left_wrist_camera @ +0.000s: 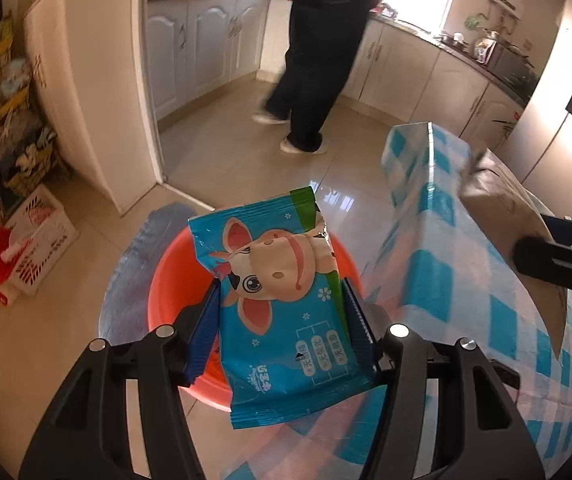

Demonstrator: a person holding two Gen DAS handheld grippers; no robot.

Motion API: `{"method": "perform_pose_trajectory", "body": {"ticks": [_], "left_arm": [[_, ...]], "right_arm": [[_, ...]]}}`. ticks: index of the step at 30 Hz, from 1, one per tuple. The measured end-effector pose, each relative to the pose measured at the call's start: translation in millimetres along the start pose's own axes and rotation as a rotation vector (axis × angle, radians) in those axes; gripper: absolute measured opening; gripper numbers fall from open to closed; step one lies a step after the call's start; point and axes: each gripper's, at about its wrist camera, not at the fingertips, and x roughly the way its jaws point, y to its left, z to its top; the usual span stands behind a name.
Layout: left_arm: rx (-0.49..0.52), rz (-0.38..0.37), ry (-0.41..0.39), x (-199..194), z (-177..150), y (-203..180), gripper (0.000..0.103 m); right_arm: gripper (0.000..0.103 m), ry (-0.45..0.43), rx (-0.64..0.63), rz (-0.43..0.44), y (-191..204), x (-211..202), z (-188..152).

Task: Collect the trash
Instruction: 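Carry the paper packet and wet-wipes pack over the orange bucket with both tools, then open both tools to drop the paper packet and wipes pack into the bucket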

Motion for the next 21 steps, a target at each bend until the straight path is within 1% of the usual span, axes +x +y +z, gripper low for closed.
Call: {"method": "perform_pose_trajectory", "body": {"ticks": [3, 9, 16, 19, 21], "left_arm": [[-0.013, 0.006, 0.030, 11.1, -3.3, 10.9, 0.059], [-0.041, 0.011, 0.080, 30.7, -9.2, 28.5, 0.059], [-0.051, 0.009, 0.119, 47.6, -15.8, 35.2, 0.059], [-0.052, 0.008, 0.132, 52.1, -15.3, 33.5, 0.060], [-0.059, 0.015, 0.141, 55.2, -16.1, 35.8, 0.060]], "right_arm": [[0.068, 0.037, -0.030, 0.012, 9.5, 18.9, 9.7], [0.068, 0.126, -0.073, 0.008, 30.0, 63.8, 26.2], [0.069, 0.161, -0.060, 0.017, 33.4, 89.2, 30.8], [0.072, 0.171, -0.048, 0.031, 33.8, 98.1, 32.9], [0.075, 0.174, -0.046, 0.026, 34.5, 102.9, 33.8]]}}
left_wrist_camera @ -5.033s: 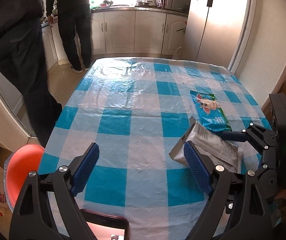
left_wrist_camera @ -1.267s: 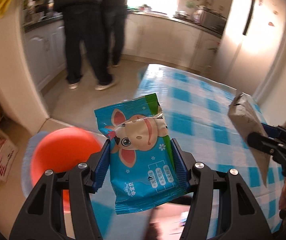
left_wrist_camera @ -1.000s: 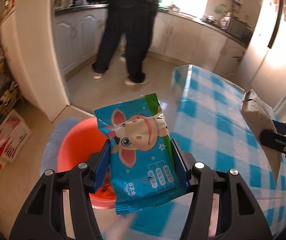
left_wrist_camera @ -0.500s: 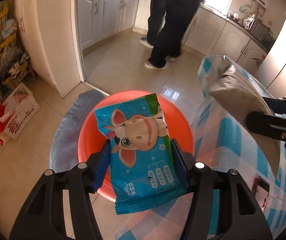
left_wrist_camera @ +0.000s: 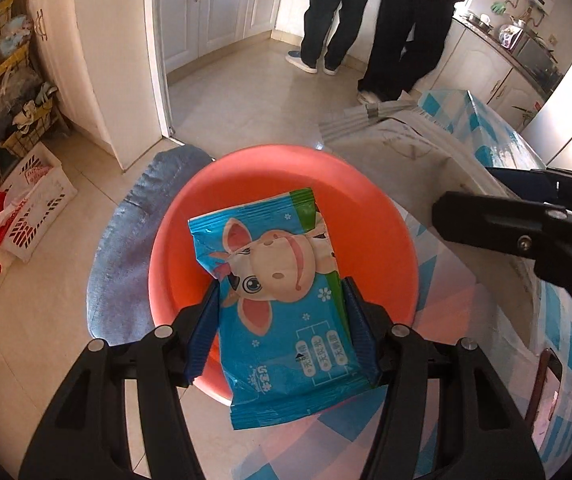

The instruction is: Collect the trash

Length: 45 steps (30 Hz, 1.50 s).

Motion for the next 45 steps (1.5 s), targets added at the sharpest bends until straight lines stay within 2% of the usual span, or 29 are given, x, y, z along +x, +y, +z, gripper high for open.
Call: {"method": "perform_pose_trajectory", "body": {"ticks": [2, 5, 8, 13, 15, 20, 23, 28, 30, 36, 45], "left_arm": [[0.000, 0.006, 0.007, 3.0, 1.5, 2.1, 0.062], [0.004, 0.011, -0.008, 1.0, 1.7, 3.6, 0.070], [0.006, 0.022, -0.017, 0.2, 2.3, 4.6, 0.080], [-0.010, 0.020, -0.029, -5.8, 1.5, 8.3, 0.081], [-0.009, 0.026, -0.035, -9.2, 1.1, 8.4, 0.081], [0.021, 0.054, -0.091, -29.3, 1.2, 1.4, 0.086], [0.062, 0.073, -0.124, -41.8, -0.2, -10.3, 0.087], [0.128, 0.048, -0.164, -63.5, -5.9, -36.7, 0.088], [0.164, 0.044, -0.184, -72.9, -9.5, -52.1, 0.091], [0.275, -0.004, -0.218, -92.7, -27.3, -98.4, 0.093], [0.418, -0.098, -0.229, -109.6, -62.1, -167.1, 0.093]], "right_arm": [[0.077, 0.006, 0.014, 0.003, 0.1, 4.2, 1.3], [0.079, -0.004, 0.027, -0.005, -1.6, 5.5, 0.7], [0.080, -0.021, 0.065, 0.028, -6.7, 2.4, -0.4], [0.081, -0.078, 0.104, 0.003, -12.9, -18.0, -6.5], [0.087, -0.111, 0.140, -0.010, -18.9, -31.7, -12.1], [0.089, -0.176, 0.210, -0.053, -36.5, -63.8, -34.5], [0.089, -0.216, 0.263, -0.084, -46.4, -84.9, -54.7], [0.089, -0.255, 0.334, -0.160, -60.7, -113.3, -96.2], [0.089, -0.263, 0.373, -0.171, -66.7, -123.5, -113.6], [0.089, -0.308, 0.470, -0.255, -78.8, -154.3, -171.9], [0.089, -0.353, 0.607, -0.403, -86.9, -189.8, -260.8]]}}
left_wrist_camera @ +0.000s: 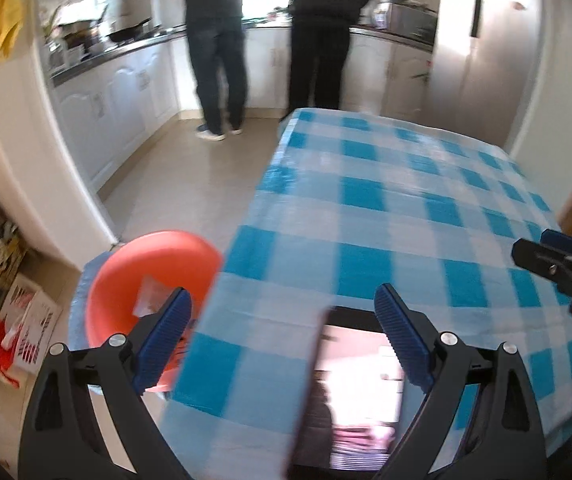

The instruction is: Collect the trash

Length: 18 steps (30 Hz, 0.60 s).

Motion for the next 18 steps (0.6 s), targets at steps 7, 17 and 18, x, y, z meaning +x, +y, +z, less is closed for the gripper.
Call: {"method": "perform_pose_trajectory", "body": {"ticks": [7, 17, 18], "left_arm": [[0.089, -0.073, 0.013, -7.0, -14.5, -55.3, 0.094], [0.163, -0.159, -0.001, -26.4, -20.4, -113.1, 0.094], [0.171, -0.165, -0.008, -29.2, -20.0, -117.4, 0.094]], "right_arm": [[0.089, -0.011, 0.116, -0.080, -49.4, -26.7, -38.8], [0.089, -0.117, 0.181, -0.265, -86.7, -70.2, -72.9], [0.089, -0.125, 0.181, -0.274, -87.7, -73.1, -73.7]]}}
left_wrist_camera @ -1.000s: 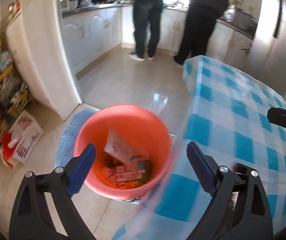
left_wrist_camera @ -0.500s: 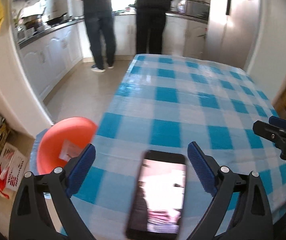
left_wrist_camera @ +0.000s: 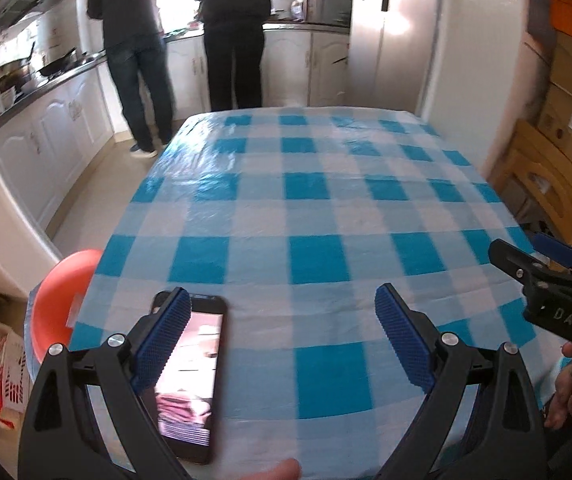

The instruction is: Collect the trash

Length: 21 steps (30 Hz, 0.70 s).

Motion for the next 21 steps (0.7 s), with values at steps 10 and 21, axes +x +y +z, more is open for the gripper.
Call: {"method": "perform_pose_trajectory", "body": {"ticks": [10, 21], "left_arm": [[0.041, -0.004, -0.085, -28.2, 13.6, -31.4, 0.094], [0.048, 0.012, -0.141, -48.4, 16.6, -40.0, 0.094]], "right_arm": [[0.089, -0.131, 0.031, -0.080, -16.2, -42.0, 1.8], [0.090, -0.205, 0.054, -0.117, -22.6, -69.5, -3.3]]}}
